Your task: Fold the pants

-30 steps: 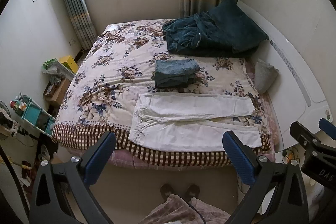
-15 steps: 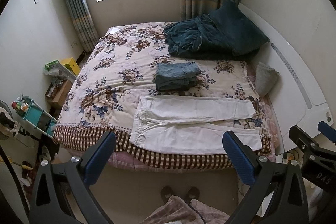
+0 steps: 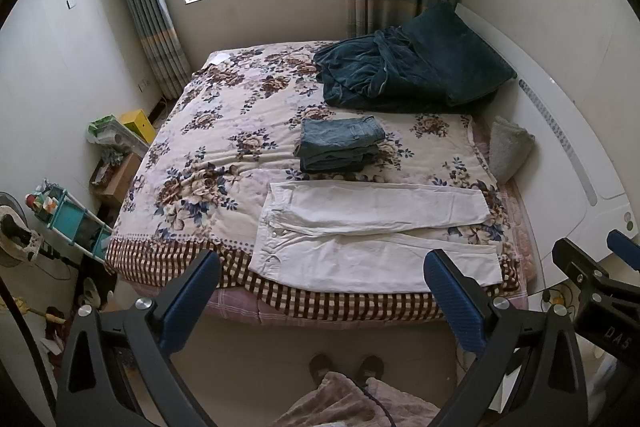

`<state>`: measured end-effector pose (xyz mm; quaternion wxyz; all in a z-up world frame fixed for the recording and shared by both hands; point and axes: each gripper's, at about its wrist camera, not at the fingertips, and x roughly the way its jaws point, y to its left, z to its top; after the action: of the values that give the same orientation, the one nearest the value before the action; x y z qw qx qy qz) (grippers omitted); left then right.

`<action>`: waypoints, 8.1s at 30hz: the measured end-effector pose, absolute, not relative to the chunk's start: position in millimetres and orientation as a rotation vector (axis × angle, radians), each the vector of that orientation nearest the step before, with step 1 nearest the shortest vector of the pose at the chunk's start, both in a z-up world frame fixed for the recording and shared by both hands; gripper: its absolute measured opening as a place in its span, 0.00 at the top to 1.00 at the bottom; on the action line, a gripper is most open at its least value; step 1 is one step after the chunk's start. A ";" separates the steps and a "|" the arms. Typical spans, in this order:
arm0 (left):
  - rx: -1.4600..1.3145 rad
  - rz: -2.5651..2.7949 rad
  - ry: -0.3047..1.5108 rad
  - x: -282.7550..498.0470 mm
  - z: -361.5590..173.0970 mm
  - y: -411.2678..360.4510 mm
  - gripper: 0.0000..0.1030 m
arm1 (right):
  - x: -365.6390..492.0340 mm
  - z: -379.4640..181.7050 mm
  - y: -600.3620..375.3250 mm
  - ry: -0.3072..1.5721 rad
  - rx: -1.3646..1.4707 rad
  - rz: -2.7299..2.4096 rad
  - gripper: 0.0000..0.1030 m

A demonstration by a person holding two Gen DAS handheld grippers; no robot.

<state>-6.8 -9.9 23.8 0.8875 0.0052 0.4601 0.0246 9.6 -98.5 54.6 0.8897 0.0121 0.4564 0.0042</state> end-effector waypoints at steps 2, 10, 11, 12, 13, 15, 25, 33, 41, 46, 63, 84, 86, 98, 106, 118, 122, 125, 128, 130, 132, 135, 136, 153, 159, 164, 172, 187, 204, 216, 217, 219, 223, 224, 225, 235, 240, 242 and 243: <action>0.011 0.052 0.955 -6.6 23.9 -10.0 0.00 | 9.2 54.4 -98.5 0.948 0.029 0.010 0.00; 0.007 0.049 0.959 -8.2 22.2 -12.0 0.00 | 5.3 54.1 -95.6 0.947 0.024 0.011 0.00; 0.007 0.048 0.958 -8.1 22.6 -11.9 0.00 | 4.8 53.4 -95.8 0.947 0.024 0.011 0.00; 0.007 0.048 0.959 -7.4 22.8 -12.0 0.00 | 4.8 53.5 -95.9 0.947 0.025 0.010 0.00; 0.009 0.047 0.958 -7.1 23.3 -12.0 0.00 | 4.7 53.4 -95.9 0.947 0.027 0.011 0.00; 0.010 0.047 0.955 -7.0 22.9 -13.5 0.00 | 5.3 53.9 -94.8 0.947 0.026 0.011 0.00; 0.012 0.045 0.955 -4.3 23.3 -18.2 0.00 | 2.6 50.0 -97.2 0.946 0.024 0.011 0.00; 0.009 0.045 0.957 -3.9 22.9 -19.7 0.00 | 4.3 48.9 -98.5 0.946 0.021 0.013 0.00; -0.009 0.078 0.935 6.3 14.5 -28.9 0.00 | 18.8 42.7 -106.3 0.953 0.018 0.031 0.00; -0.015 0.159 0.949 32.9 -15.2 -33.8 0.00 | 34.8 29.3 -108.7 0.966 0.026 0.032 0.00; 0.003 0.137 1.076 169.3 -99.6 -49.0 0.00 | 213.0 -82.0 -126.5 1.095 0.007 -0.109 0.00; 0.269 0.128 1.286 424.8 -394.3 -52.2 0.00 | 522.8 -440.3 -207.4 1.370 -0.275 -0.201 0.00; 0.327 0.113 1.320 439.0 -437.2 -64.9 0.00 | 545.6 -488.6 -207.7 1.411 -0.330 -0.160 0.00; 0.572 -0.113 1.510 499.2 -617.3 -118.0 0.00 | 632.6 -690.0 -174.5 1.602 -0.726 0.136 0.00; 0.477 -0.333 1.592 515.9 -598.7 -117.9 0.53 | 647.7 -690.2 -180.9 1.686 -0.598 0.342 0.57; 0.343 -0.305 1.548 498.8 -498.0 -106.1 0.90 | 629.3 -637.5 -200.1 1.562 -0.425 0.252 0.94; 0.288 -0.247 1.483 473.9 -447.5 -95.5 0.90 | 611.6 -615.1 -202.2 1.530 -0.439 0.240 0.95; 0.235 -0.166 1.447 437.3 -410.2 -88.4 0.91 | 578.5 -594.5 -199.9 1.489 -0.430 0.235 0.95; 0.113 -0.113 1.449 364.7 -427.1 -80.6 0.92 | 526.2 -567.5 -189.3 1.448 -0.392 0.212 0.96; 0.057 -0.081 1.460 334.1 -443.2 -88.5 0.92 | 483.1 -548.5 -195.5 1.448 -0.325 0.196 0.96; -0.015 -0.062 1.502 311.8 -453.2 -95.7 0.92 | 436.9 -533.9 -188.2 1.451 -0.296 0.174 0.96; -0.098 -0.044 1.576 261.2 -462.5 -89.7 0.92 | 384.7 -532.0 -181.3 1.477 -0.284 0.159 0.96; -0.126 -0.036 1.611 245.6 -473.1 -89.1 0.92 | 367.9 -541.3 -179.0 1.517 -0.280 0.158 0.96; -0.208 -0.045 1.782 173.7 -531.0 -77.9 0.44 | 257.6 -599.4 -187.7 1.731 -0.075 0.115 0.20; 0.048 0.055 1.503 196.1 -470.3 -107.6 0.13 | 262.5 -542.7 -257.2 1.634 0.277 -0.039 0.20; 0.115 0.105 1.458 243.3 -498.4 -123.9 0.13 | 337.3 -573.3 -304.4 1.572 0.313 -0.250 0.20; 0.166 0.099 1.407 265.6 -495.8 -150.1 0.13 | 344.2 -584.2 -334.8 1.562 0.301 -0.436 0.94; 0.053 0.016 1.485 209.2 -502.4 -197.5 0.13 | 101.1 -585.8 -493.9 1.245 1.096 -0.590 0.99; 0.056 0.065 1.529 197.3 -512.0 -167.5 0.13 | 116.5 -599.5 -456.1 1.226 1.205 -0.515 0.99; 0.050 0.081 1.555 185.7 -522.4 -159.4 0.13 | 132.7 -649.7 -431.1 1.250 1.334 -0.515 0.94; 0.053 0.079 1.552 184.7 -521.4 -159.5 0.13 | 133.8 -644.3 -428.5 1.244 1.307 -0.519 0.95; 0.048 0.074 1.548 183.0 -520.0 -156.8 0.13 | 132.1 -620.8 -424.5 1.232 1.216 -0.524 0.96; 0.046 0.059 1.560 174.8 -517.0 -151.6 0.13 | 122.0 -593.0 -425.6 1.219 1.191 -0.577 0.96; 0.042 0.055 1.567 172.3 -516.9 -149.0 0.13 | 118.8 -591.4 -427.3 1.219 1.197 -0.587 0.96; 0.033 0.057 1.571 169.9 -516.5 -145.4 0.13 | 119.3 -593.2 -429.5 1.245 1.184 -0.586 0.96; -0.168 0.215 1.567 140.0 -511.1 -45.2 0.13 | 130.6 -632.8 -369.8 1.370 1.330 -0.326 0.54; -0.255 0.355 1.522 126.9 -516.5 48.6 0.13 | 129.9 -651.1 -292.0 1.402 1.374 -0.291 0.62; -0.277 0.418 1.517 124.8 -521.2 88.0 0.13 | 130.2 -649.0 -268.7 1.398 1.348 -0.293 0.74; -0.302 0.437 1.509 123.5 -522.4 103.3 0.13 | 129.3 -646.2 -256.4 1.379 1.355 -0.295 0.75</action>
<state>123.5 103.3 -522.4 0.6966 -0.1355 0.6767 0.1960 129.3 -256.4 -646.2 0.5588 0.5746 0.5847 -0.1252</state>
